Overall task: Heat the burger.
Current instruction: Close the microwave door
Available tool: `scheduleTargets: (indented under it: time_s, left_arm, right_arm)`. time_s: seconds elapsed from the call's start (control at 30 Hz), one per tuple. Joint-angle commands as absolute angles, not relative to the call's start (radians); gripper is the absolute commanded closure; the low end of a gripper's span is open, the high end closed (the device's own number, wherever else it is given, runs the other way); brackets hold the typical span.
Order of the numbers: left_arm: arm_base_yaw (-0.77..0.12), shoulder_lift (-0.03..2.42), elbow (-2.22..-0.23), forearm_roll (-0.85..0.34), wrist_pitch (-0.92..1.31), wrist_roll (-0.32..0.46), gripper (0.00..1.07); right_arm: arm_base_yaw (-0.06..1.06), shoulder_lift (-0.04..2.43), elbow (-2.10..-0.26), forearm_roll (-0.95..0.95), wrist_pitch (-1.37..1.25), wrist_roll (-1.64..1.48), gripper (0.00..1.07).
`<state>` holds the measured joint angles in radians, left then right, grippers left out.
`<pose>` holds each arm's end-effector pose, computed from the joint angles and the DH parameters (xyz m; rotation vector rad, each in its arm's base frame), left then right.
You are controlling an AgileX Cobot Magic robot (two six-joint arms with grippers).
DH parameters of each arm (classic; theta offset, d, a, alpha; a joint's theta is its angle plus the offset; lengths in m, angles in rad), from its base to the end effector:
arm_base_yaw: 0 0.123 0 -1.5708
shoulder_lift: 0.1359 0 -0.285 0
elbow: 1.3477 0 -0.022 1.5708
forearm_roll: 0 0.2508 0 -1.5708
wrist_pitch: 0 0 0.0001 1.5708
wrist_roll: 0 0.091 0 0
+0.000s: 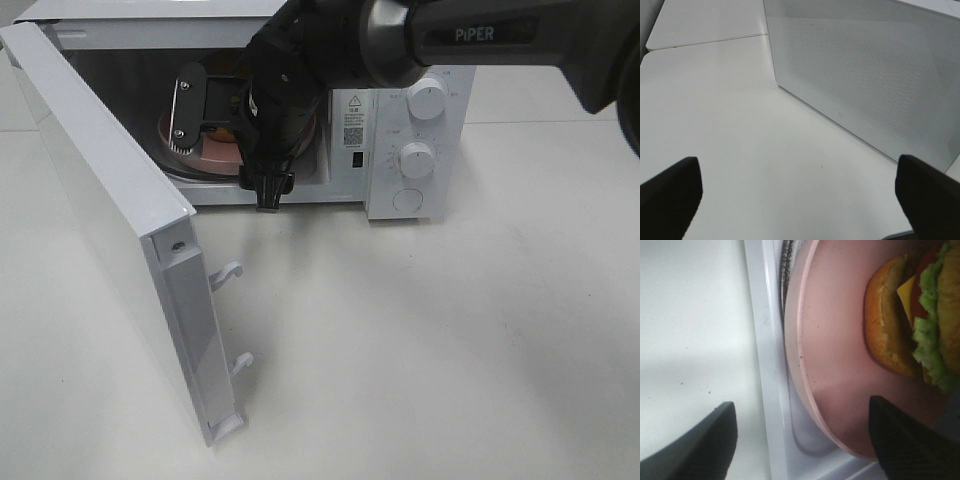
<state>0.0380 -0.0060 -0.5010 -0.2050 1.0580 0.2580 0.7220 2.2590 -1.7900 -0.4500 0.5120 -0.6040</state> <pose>-0.0061 -0.0164 0.2791 0.2314 2.0049 -0.0573 0.3946 0.3216 0.1767 -1.7809 1.6561 -0.3873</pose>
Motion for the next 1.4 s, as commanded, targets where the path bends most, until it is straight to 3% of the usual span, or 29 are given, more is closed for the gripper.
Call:
scheduleTargets:
  time_s: [0.03, 0.23, 0.9, 1.23, 1.4]
  left_arm:
    - [0.036, -0.029, -0.498, -0.208, 1.046, 0.255, 0.09]
    - [0.036, -0.029, -0.498, -0.208, 1.046, 0.255, 0.09]
    - [0.036, -0.029, -0.498, -0.208, 1.046, 0.255, 0.09]
    - [0.036, -0.029, -0.498, -0.208, 1.046, 0.255, 0.09]
    - [0.036, -0.029, -0.498, -0.208, 1.046, 0.255, 0.09]
  right_arm:
    - [0.726, 2.192, -1.711, -0.455, 0.451, -0.596, 0.34]
    - [0.726, 2.113, -1.604, -0.455, 0.418, -0.562, 0.29]
    - [0.726, 1.727, -1.237, -0.473, 0.431, -0.403, 0.31]
    - [0.726, 1.485, -1.06, -0.472, 0.541, -0.258, 0.31]
    - [0.726, 1.327, -0.99, -0.469, 0.676, -0.038, 0.31]
